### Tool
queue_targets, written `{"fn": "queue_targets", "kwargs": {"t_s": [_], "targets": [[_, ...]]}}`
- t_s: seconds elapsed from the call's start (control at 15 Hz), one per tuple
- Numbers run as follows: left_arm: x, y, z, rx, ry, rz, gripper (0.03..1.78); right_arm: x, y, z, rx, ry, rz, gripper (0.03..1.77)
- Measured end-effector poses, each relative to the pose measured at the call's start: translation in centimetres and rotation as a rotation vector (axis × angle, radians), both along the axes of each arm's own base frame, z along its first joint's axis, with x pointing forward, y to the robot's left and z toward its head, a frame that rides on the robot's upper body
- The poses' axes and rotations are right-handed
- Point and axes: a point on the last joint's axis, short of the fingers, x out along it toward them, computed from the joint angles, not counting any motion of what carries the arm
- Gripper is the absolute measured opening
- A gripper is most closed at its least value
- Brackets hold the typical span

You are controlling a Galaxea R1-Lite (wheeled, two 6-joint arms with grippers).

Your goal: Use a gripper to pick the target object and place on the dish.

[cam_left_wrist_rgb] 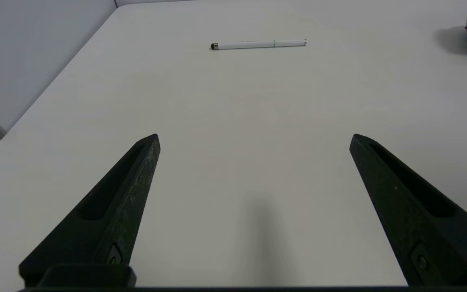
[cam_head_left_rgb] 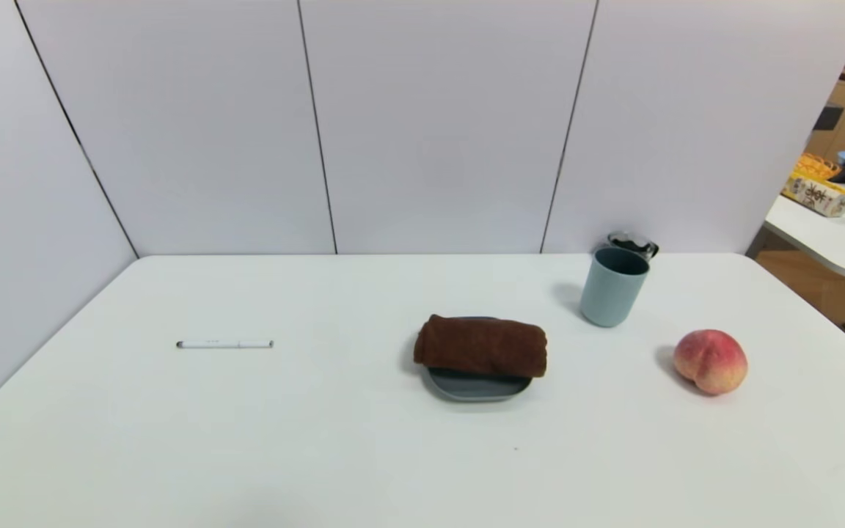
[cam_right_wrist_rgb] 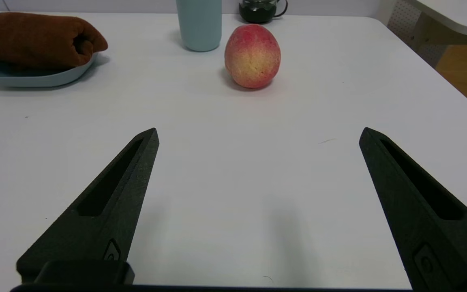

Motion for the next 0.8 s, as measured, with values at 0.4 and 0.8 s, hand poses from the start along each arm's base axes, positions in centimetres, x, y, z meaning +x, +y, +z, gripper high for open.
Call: {"fn": "queue_targets", "kwargs": {"t_s": [0.4,0.8], "targets": [[0.00,0.01,0.03,-0.013,-0.003,0.002,1.69,0.00,0.00,0.00,0.000,0.000,0.001,1.71],[0.00,0.00,0.03,-0.013,-0.003,0.001,1.69,0.00,0.00,0.00,0.002,0.000,0.000,1.71]]}}
